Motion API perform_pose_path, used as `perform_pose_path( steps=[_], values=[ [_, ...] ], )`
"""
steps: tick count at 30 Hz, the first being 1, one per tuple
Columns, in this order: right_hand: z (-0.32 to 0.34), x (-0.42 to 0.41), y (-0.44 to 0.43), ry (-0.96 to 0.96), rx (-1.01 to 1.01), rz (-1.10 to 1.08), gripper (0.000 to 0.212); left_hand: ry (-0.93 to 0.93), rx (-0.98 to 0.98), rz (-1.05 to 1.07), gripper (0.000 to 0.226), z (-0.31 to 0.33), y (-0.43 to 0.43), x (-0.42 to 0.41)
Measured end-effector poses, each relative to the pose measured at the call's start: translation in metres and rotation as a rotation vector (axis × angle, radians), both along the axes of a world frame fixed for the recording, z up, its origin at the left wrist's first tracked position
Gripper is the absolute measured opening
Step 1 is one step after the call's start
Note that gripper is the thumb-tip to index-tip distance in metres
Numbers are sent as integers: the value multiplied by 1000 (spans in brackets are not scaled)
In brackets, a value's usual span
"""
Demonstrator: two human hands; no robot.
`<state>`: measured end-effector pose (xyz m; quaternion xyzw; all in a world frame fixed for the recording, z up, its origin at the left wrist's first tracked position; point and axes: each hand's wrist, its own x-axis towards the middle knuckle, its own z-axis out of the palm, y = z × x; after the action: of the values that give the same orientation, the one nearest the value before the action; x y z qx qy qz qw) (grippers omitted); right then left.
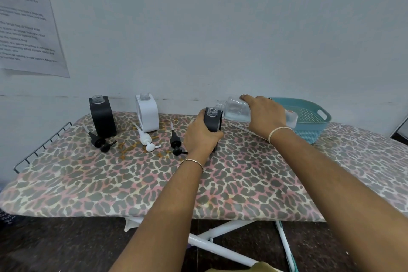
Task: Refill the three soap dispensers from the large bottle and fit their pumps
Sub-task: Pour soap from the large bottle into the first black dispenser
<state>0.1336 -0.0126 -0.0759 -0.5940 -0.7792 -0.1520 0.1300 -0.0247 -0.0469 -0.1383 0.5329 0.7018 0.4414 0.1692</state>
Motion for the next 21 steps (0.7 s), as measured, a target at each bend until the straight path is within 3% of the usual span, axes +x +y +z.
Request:
perform_pose_path(
  steps=[21],
  values=[
    [8,0,2,-30,13,26,67,20,14,0,76,-1,0,0]
  ],
)
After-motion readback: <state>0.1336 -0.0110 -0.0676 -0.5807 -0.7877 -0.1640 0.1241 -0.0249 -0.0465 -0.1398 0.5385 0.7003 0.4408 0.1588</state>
